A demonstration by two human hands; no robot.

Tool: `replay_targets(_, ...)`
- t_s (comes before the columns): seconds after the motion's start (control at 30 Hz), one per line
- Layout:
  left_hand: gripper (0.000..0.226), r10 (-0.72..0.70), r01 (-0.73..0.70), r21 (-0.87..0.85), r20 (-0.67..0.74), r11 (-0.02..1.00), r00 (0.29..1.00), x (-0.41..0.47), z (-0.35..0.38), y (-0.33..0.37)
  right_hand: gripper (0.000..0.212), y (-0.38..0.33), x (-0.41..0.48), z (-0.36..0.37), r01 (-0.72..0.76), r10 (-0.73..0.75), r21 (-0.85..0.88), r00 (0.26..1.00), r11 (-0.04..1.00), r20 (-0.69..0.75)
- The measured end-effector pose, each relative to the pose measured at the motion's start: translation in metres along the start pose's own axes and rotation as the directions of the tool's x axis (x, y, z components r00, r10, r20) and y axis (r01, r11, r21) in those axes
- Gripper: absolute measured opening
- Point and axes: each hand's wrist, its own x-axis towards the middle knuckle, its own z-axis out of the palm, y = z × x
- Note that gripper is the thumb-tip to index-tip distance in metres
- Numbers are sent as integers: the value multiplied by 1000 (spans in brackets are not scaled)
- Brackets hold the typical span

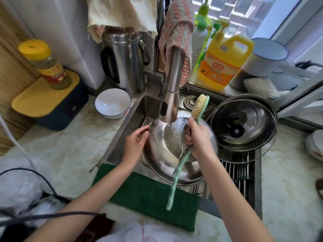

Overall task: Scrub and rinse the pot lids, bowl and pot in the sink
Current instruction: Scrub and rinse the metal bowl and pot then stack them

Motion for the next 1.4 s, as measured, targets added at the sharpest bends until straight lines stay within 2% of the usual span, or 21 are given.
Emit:
replay_targets(0.1, 32, 38, -37, 7, -25, 999, 999, 4, -8, 1, 27, -2, 4, 11, -54, 51, 108, 998, 993, 31)
replay_targets(0.2, 48, 118, -117, 219, 10, 969, 993, -4, 3, 8, 24, 3, 10, 18, -100, 99, 203, 995, 974, 15)
replay_targets(0.3, 63, 238, -221, 469, 24, 855, 971, 3, 19, 7, 27, 20, 20, 20, -160, 181, 350, 983, 923, -31)
replay_targets(0.37, 56, 252, -232, 430, 11, 873, 968, 25, 20, 9, 32, 35, 23, 16, -175, 231, 449, 970, 876, -73)
replay_targets(0.4, 48, 195, -182, 341, -4, 922, 981, 33, 21, 12, 33, 41, 24, 13, -169, 243, 476, 965, 863, -99)
replay_targets(0.47, 37, 118, -104, 336, -20, 936, 993, 35, 33, 14, 33, 49, 23, 8, -149, 254, 489, 955, 860, -156)
replay_targets(0.5, 37, 123, -100, 417, -30, 904, 992, 27, 41, 10, 33, 51, 23, 6, -136, 255, 487, 949, 863, -186)
replay_targets(0.53, 40, 209, -176, 511, -8, 842, 978, 15, 50, 5, 32, 51, 23, 4, -123, 255, 486, 943, 865, -214)
replay_targets(0.6, 46, 434, -443, 644, 187, 623, 881, 0, 59, -10, 31, 48, 25, 1, -107, 247, 485, 940, 868, -234)
replay_targets(0.63, 45, 466, -506, 636, 248, 583, 849, 2, 58, -17, 31, 48, 26, -1, -108, 243, 478, 942, 872, -232)
replay_targets(0.67, 42, 447, -483, 621, 228, 618, 865, 9, 56, -19, 32, 47, 26, -2, -109, 237, 463, 945, 880, -226)
replay_targets(0.7, 39, 383, -388, 591, 140, 707, 913, 18, 53, -17, 32, 48, 25, -2, -113, 229, 446, 949, 888, -215)
replay_targets(0.77, 41, 162, -125, 449, -44, 885, 986, 33, 46, -13, 32, 50, 24, -1, -128, 227, 429, 956, 894, -188)
replay_targets(0.83, 42, -8, 34, 308, -88, 951, 996, 36, 39, -10, 32, 51, 24, 0, -144, 234, 448, 960, 882, -154)
replay_targets(0.9, 47, -79, 101, 231, -102, 968, 992, 23, 31, -5, 34, 51, 25, -2, -159, 244, 493, 963, 856, -114)
replay_targets(1.0, 51, -295, 299, 29, -110, 954, 949, -4, 17, -9, 36, 50, 27, -5, -190, 278, 561, 957, 806, -76)
replay_targets(1.1, 36, -508, 504, -292, 68, 813, 859, -23, 12, -22, 38, 49, 30, -6, -208, 299, 612, 953, 763, -50)
replay_targets(1.17, 42, -541, 531, -364, 82, 765, 837, -31, 18, -23, 39, 48, 30, -5, -233, 303, 616, 953, 752, -9)
replay_targets(1.27, 52, -594, 495, -448, -105, 744, 798, -27, 26, -17, 37, 48, 27, -4, -282, 299, 578, 952, 766, 69)
replay_targets(1.33, 54, -627, 497, -484, -149, 721, 765, -17, 23, -12, 37, 44, 24, -8, -306, 298, 501, 949, 809, 98)
replay_targets(1.4, 50, -642, 511, -503, -121, 697, 757, -7, 19, -12, 39, 42, 23, -18, -291, 268, 352, 957, 889, 114)
